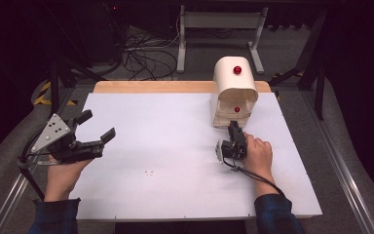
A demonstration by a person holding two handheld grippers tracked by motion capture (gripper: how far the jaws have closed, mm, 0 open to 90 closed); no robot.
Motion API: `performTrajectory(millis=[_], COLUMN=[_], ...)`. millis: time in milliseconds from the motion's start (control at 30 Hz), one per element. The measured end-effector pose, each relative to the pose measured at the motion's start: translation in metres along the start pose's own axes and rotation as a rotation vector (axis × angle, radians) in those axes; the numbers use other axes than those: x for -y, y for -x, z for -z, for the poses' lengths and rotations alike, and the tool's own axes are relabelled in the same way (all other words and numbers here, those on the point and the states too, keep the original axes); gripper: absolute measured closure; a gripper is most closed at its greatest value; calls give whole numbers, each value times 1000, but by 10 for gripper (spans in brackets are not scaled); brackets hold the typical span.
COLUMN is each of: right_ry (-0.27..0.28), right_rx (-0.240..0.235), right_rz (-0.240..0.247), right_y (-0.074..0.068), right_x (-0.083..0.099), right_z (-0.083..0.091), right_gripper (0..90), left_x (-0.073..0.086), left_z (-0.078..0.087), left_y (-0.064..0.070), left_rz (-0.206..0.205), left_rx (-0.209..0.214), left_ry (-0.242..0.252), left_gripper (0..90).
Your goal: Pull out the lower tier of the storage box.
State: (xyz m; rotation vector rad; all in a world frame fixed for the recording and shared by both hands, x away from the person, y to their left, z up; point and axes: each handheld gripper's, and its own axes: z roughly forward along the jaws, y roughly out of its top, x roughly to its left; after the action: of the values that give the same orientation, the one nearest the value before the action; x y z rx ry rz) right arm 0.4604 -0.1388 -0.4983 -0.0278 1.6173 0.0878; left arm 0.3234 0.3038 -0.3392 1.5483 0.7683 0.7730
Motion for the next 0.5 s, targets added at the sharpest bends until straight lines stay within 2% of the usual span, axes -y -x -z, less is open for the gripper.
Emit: performTrajectory(millis=[333, 467, 500], right_ry=[9, -2, -9], right_rx=[16, -2, -4], right_rz=[15, 29, 11], right_y=[-2, -2, -3], right_x=[0, -1, -1], right_z=[-1, -1, -1], right_gripper=[655, 713, 720], left_x=[1, 1, 1], left_z=[-1, -1, -1], left_y=[0, 0, 0], left_rz=[1, 2, 1], left_rx=[1, 2, 1], left_ry=[-1, -1, -1], left_gripper=[78, 79, 80])
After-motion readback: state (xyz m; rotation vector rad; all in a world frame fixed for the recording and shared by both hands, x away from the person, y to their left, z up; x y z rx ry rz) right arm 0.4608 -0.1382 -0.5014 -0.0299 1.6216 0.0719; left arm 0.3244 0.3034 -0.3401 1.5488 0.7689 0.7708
